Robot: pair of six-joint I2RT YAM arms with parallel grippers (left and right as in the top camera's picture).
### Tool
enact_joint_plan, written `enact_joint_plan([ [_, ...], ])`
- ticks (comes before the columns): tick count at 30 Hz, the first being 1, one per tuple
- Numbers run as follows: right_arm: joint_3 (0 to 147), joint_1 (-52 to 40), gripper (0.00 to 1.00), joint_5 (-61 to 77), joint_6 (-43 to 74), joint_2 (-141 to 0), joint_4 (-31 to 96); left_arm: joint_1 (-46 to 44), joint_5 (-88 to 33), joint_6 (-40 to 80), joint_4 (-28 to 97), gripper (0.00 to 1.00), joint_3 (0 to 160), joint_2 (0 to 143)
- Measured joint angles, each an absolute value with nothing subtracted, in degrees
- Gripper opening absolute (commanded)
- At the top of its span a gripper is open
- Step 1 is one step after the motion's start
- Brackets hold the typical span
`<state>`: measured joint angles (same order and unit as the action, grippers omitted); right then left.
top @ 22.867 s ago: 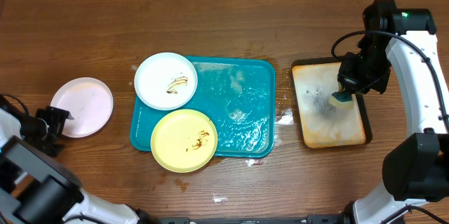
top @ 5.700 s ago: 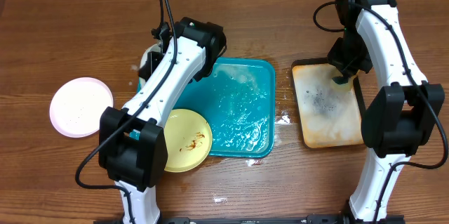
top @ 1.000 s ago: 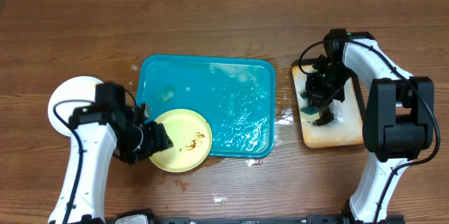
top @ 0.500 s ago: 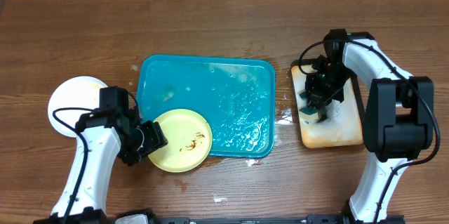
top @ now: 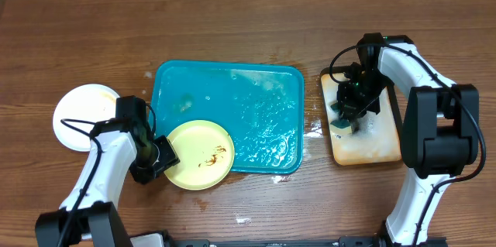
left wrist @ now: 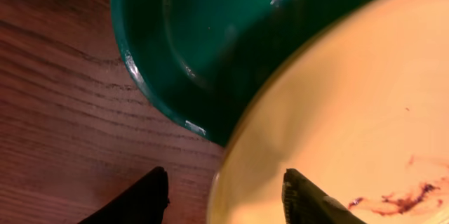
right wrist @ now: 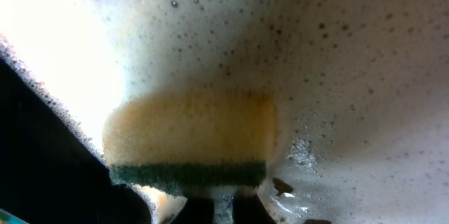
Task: Clean dirty plates on tray and stack at the side
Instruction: 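Grip the yellow plate rim with the left gripper and tilt it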
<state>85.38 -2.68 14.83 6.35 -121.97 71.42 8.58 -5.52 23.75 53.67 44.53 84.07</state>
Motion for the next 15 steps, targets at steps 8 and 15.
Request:
enact_joint_plan([
  [8,85.36,-2.68,0.04,14.81,6.37,-121.97,71.88,8.58,-9.10,23.81,47.88,0.04,45.93,88.90],
  [15,85.36,-2.68,0.04,14.83,6.37,-121.97,71.94,8.58,-12.01,23.62,46.70,0.04,46.15,89.91],
])
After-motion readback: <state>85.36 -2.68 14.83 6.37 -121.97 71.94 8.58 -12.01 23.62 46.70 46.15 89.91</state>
